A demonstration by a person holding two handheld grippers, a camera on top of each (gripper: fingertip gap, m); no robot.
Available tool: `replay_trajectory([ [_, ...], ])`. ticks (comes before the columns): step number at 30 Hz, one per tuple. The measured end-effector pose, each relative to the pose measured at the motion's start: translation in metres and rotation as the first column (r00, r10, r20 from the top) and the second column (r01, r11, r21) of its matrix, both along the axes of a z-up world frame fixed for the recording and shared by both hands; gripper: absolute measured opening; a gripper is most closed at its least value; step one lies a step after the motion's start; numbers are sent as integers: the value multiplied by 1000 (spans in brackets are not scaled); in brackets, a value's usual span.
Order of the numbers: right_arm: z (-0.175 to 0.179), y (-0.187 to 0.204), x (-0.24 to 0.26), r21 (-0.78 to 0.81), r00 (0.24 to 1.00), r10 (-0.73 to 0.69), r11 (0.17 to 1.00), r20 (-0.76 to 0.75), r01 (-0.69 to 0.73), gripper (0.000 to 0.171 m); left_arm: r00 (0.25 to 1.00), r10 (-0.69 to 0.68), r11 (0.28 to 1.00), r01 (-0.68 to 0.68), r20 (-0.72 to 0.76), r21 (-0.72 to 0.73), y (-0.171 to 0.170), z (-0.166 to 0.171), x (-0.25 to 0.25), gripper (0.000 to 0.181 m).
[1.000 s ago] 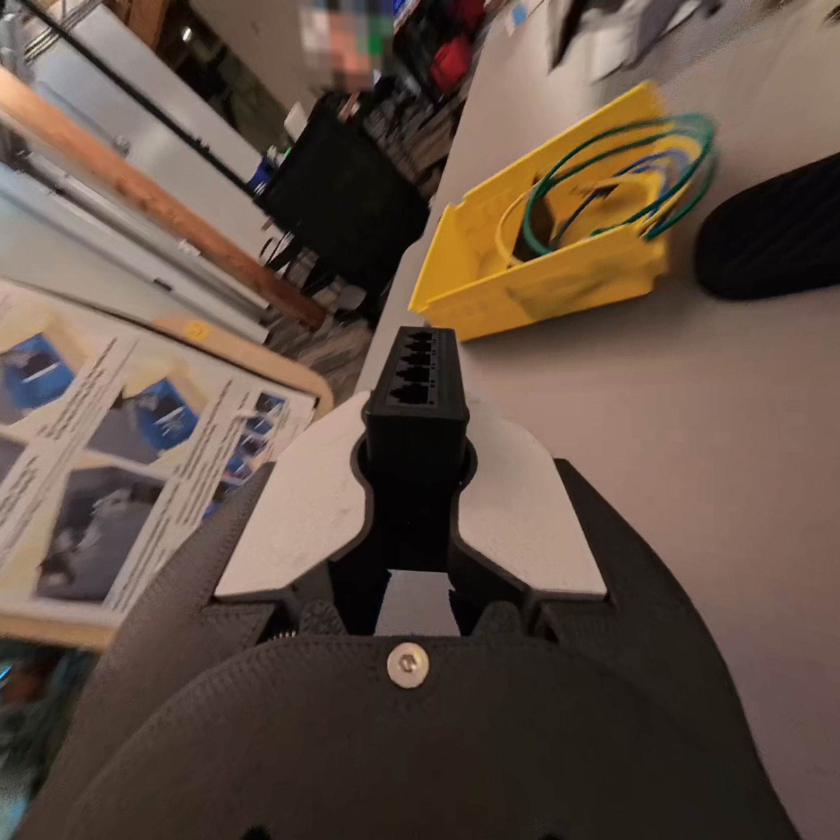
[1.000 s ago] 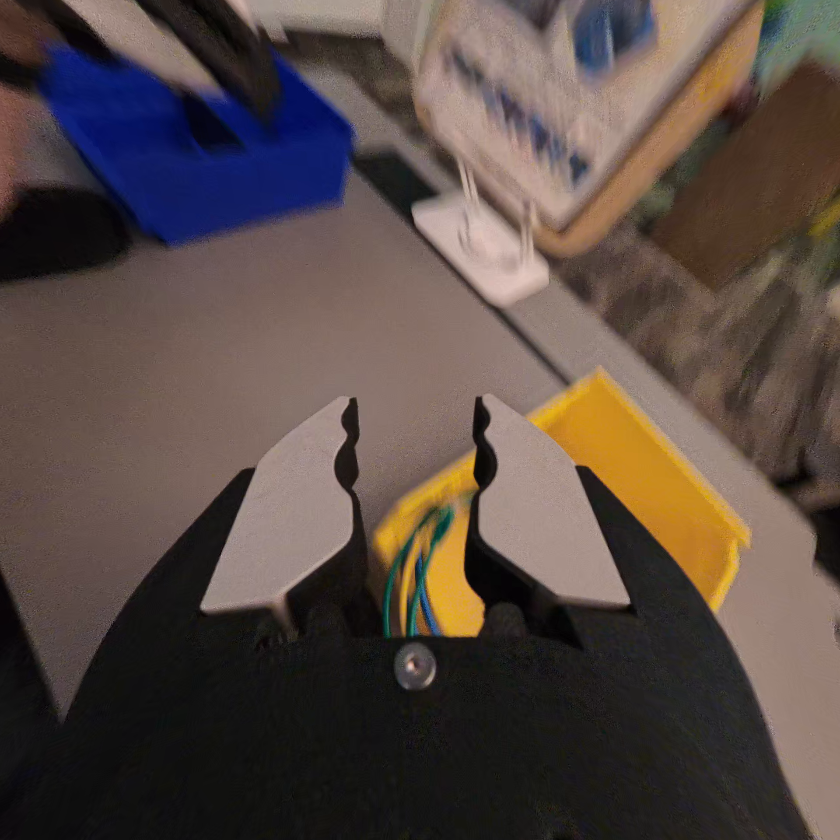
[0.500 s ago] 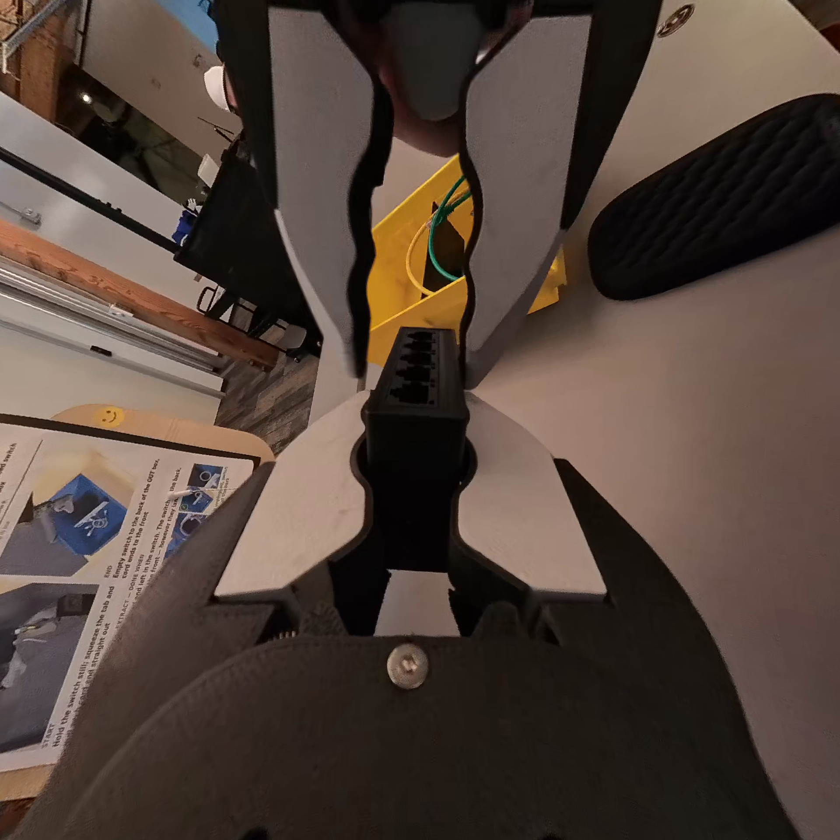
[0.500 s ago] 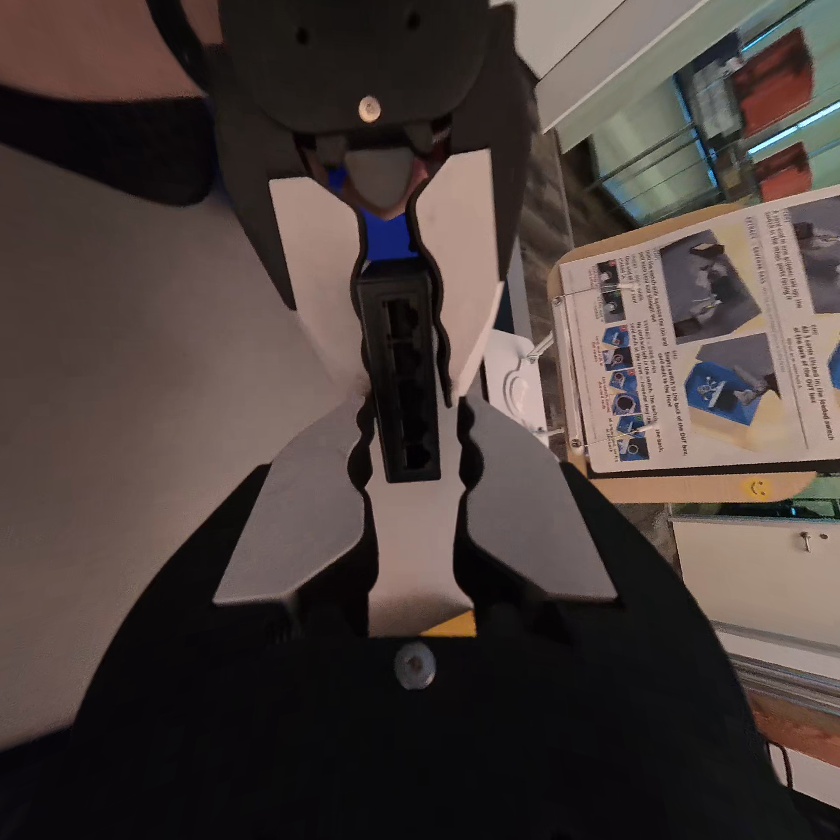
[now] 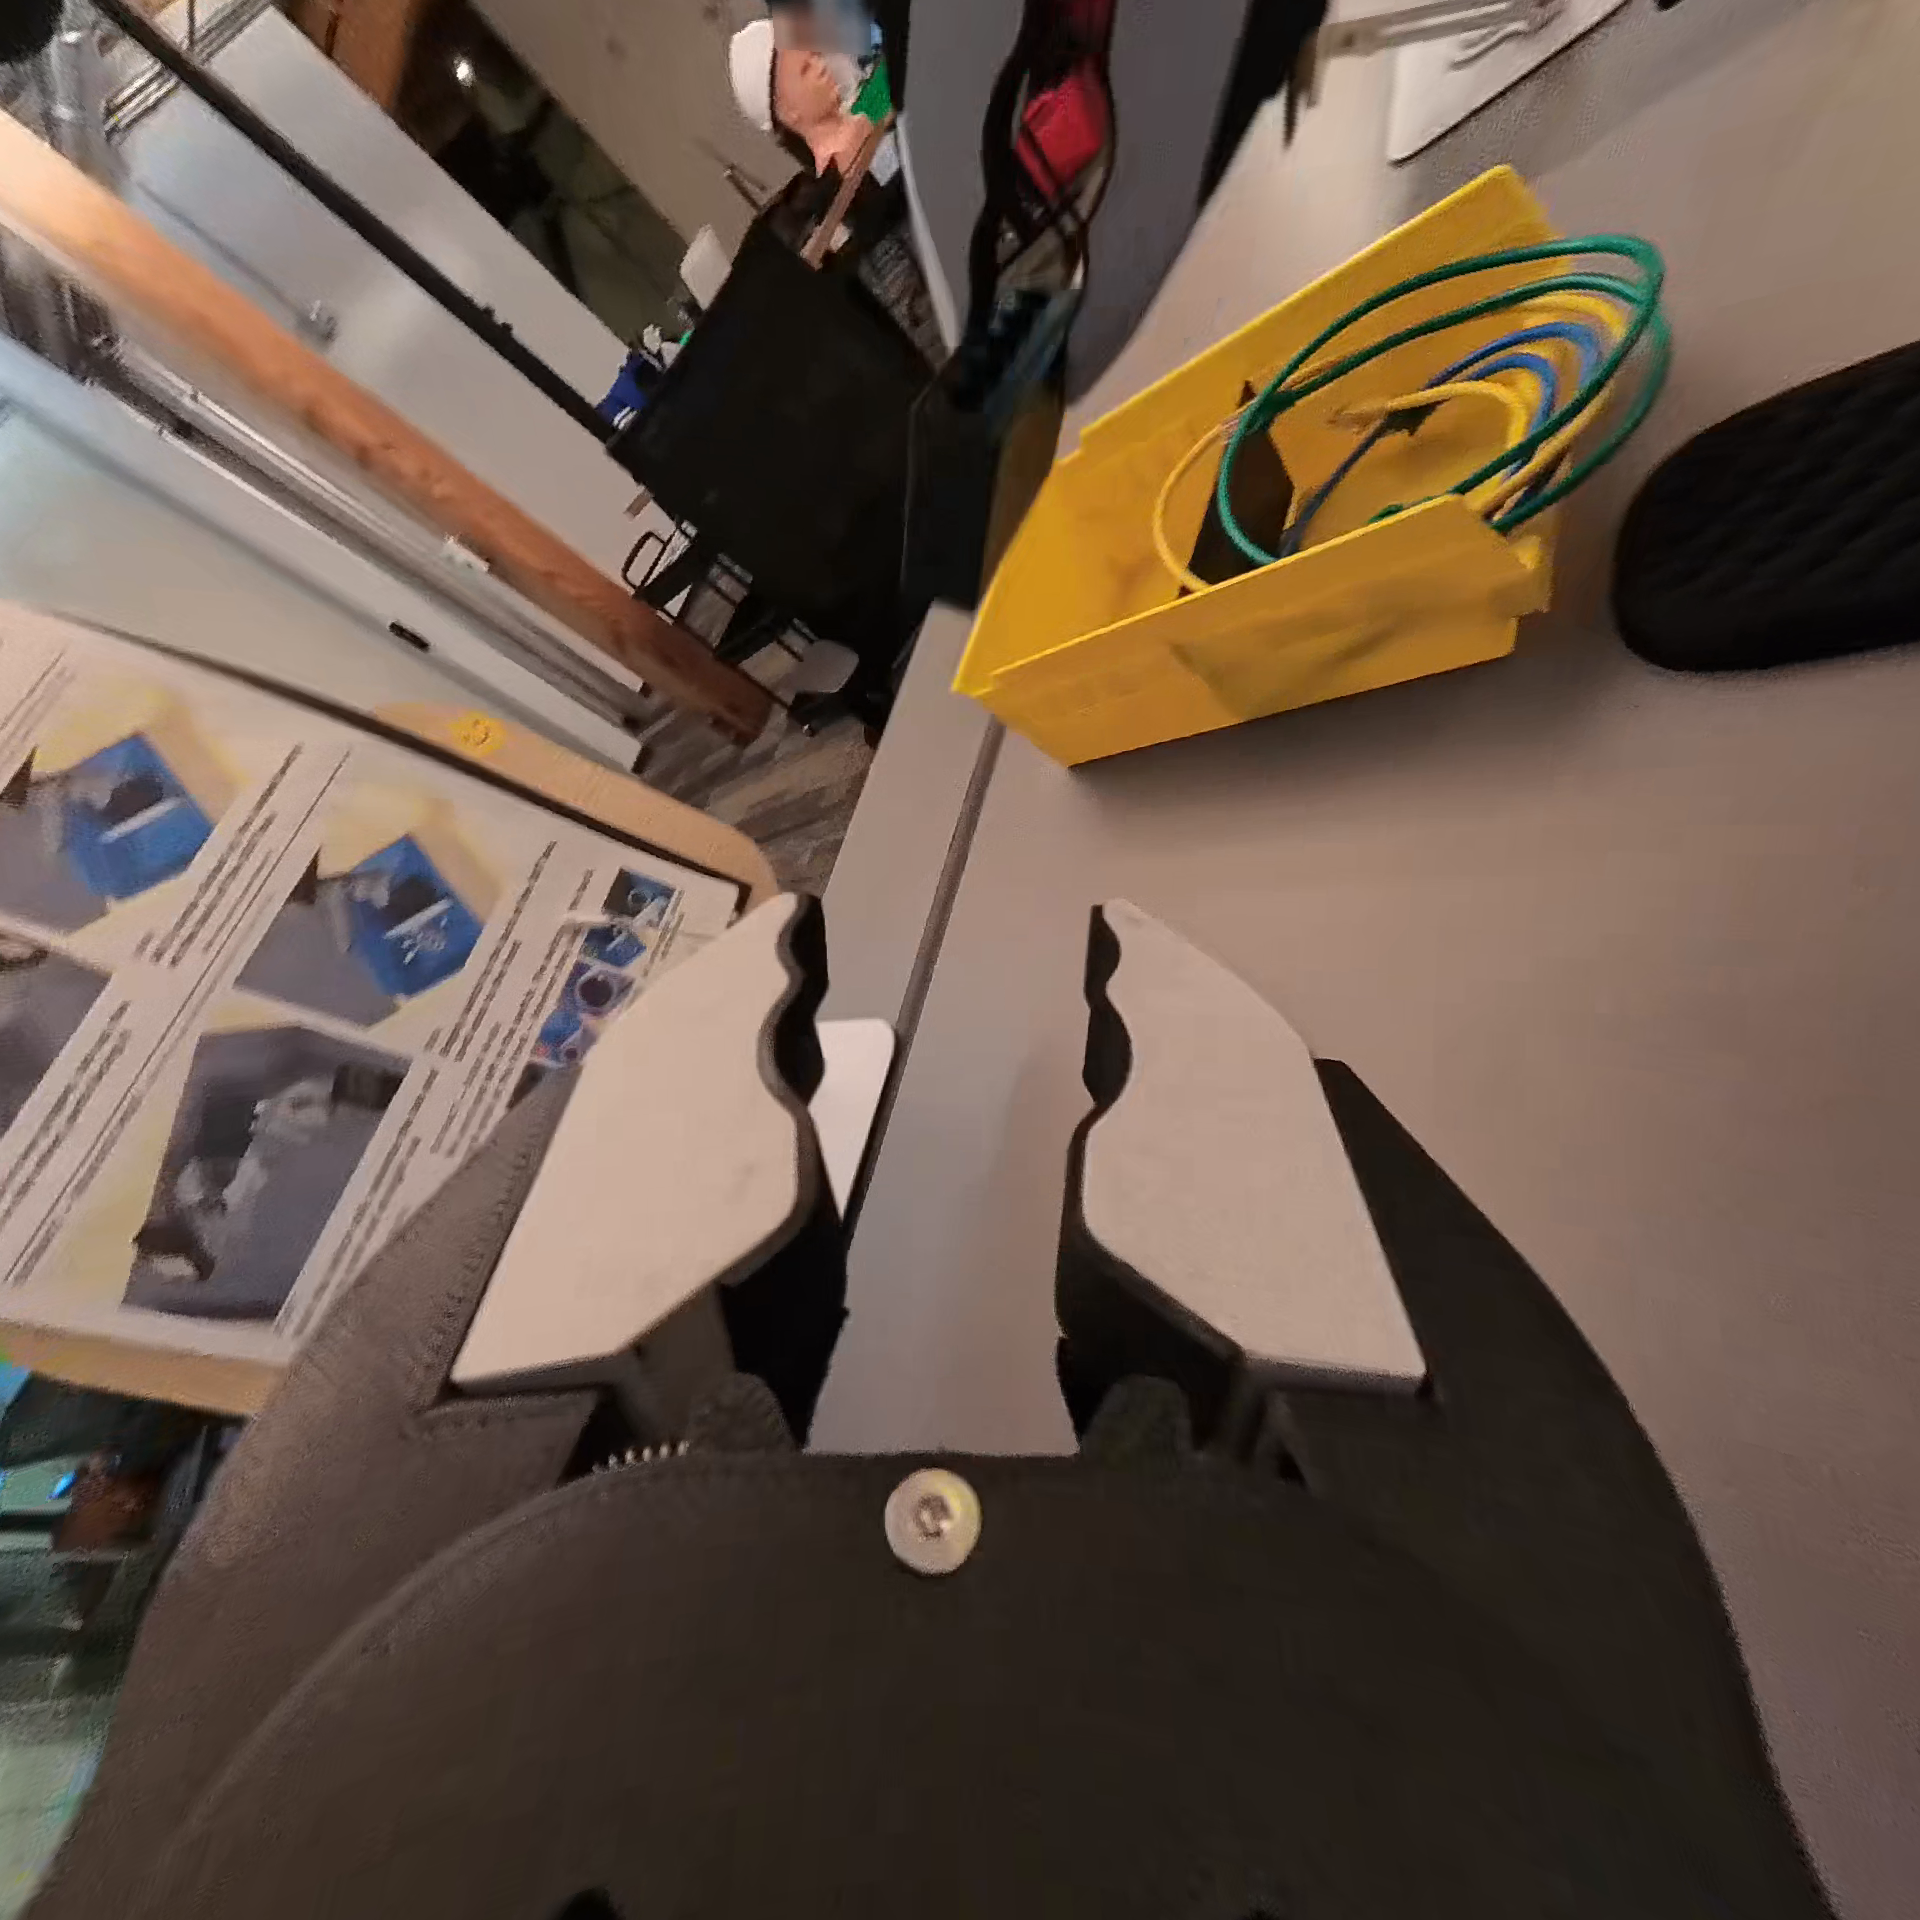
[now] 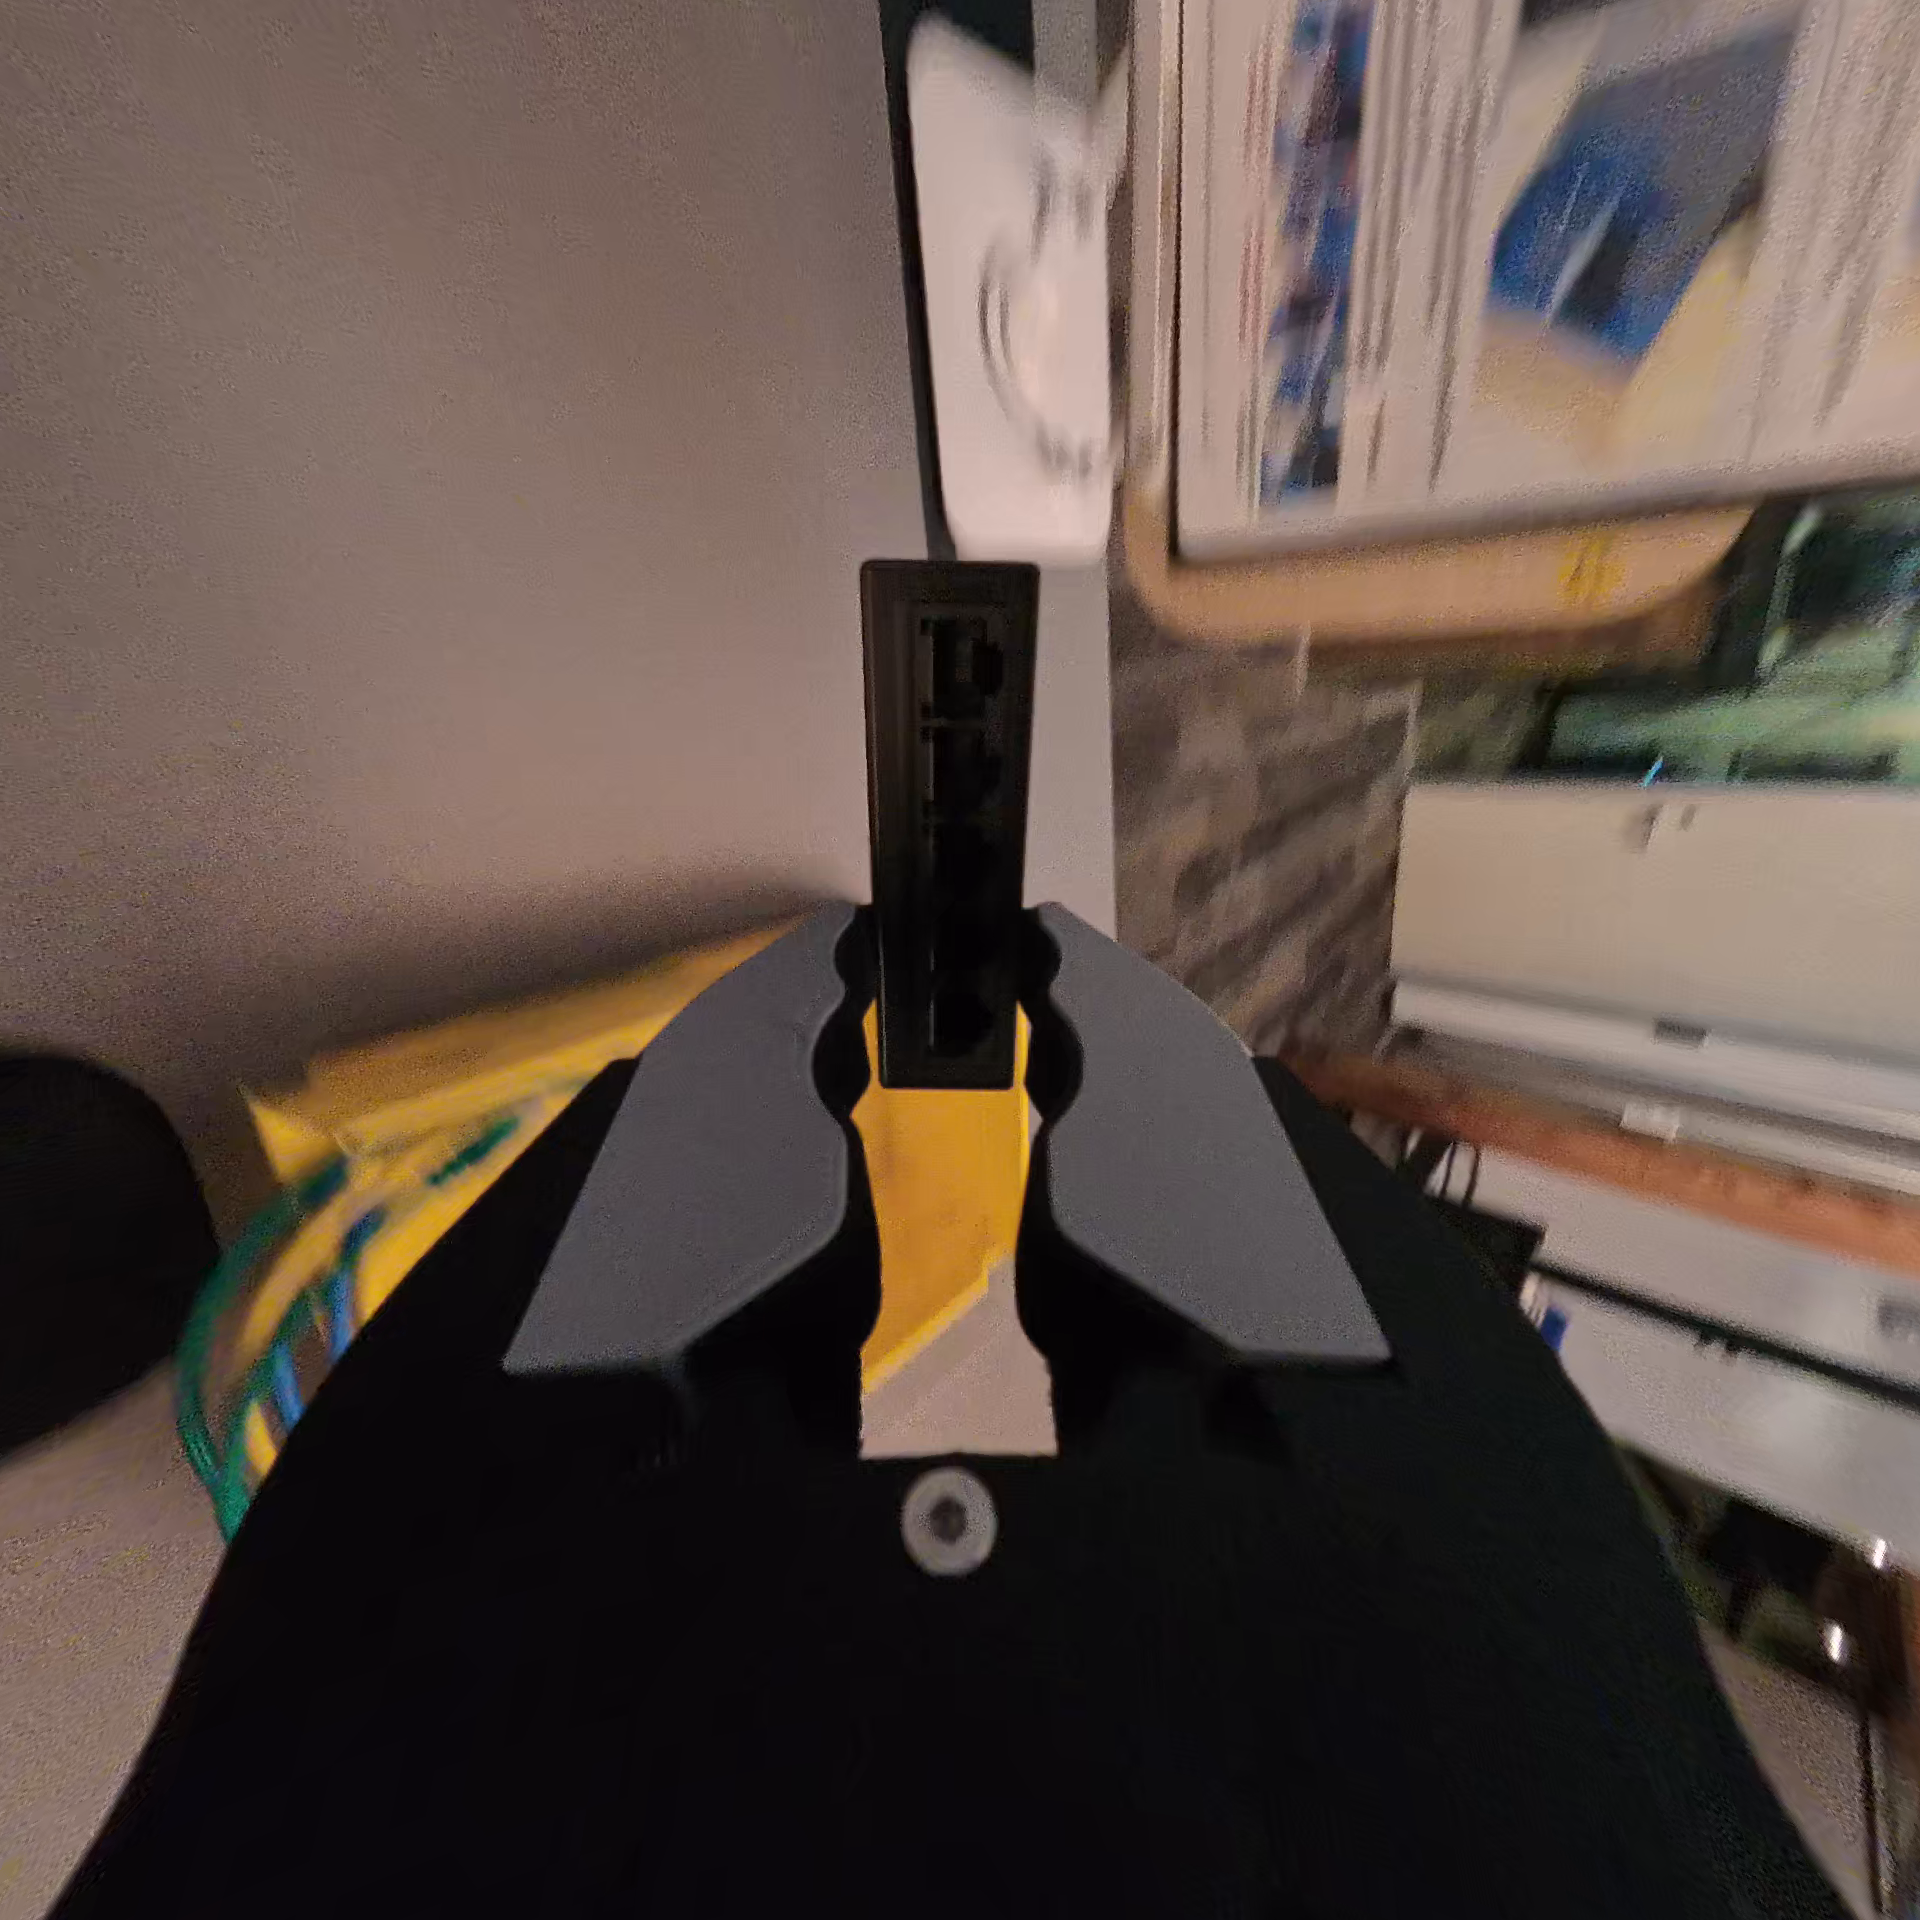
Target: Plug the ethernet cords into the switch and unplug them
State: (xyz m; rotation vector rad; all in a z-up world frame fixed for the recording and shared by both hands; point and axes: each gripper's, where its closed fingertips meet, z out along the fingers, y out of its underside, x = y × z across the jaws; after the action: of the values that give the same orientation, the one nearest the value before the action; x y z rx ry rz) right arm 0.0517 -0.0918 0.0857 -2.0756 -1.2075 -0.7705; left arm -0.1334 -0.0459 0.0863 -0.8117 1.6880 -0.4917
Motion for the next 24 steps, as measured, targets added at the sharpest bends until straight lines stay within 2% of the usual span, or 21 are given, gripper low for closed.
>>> replay_trajectory([
  [4, -42, -5, 108, -244, 975, -217, 949, -50, 198, 28, 999, 36, 999, -36, 32, 4, 15, 9, -11, 43],
  [7, -80, -5, 154, -371, 953, -301, 890, -35, 267, 28, 998, 40, 999, -40, 39, -2, 18, 12, -13, 43],
  [12, -134, 8, 185, -532, 950, -307, 813, -50, 235, 28, 998, 56, 998, -56, 30, -1, 24, 8, -11, 39],
  [16, -173, 3, 191, -684, 942, -327, 704, -76, 189, 28, 999, 44, 999, -43, 18, -20, 26, 4, -9, 33],
  [24, -205, 7, 206, -716, 963, -262, 684, -59, 142, 29, 999, 42, 996, -40, 22, -84, 31, 6, -9, 38],
])
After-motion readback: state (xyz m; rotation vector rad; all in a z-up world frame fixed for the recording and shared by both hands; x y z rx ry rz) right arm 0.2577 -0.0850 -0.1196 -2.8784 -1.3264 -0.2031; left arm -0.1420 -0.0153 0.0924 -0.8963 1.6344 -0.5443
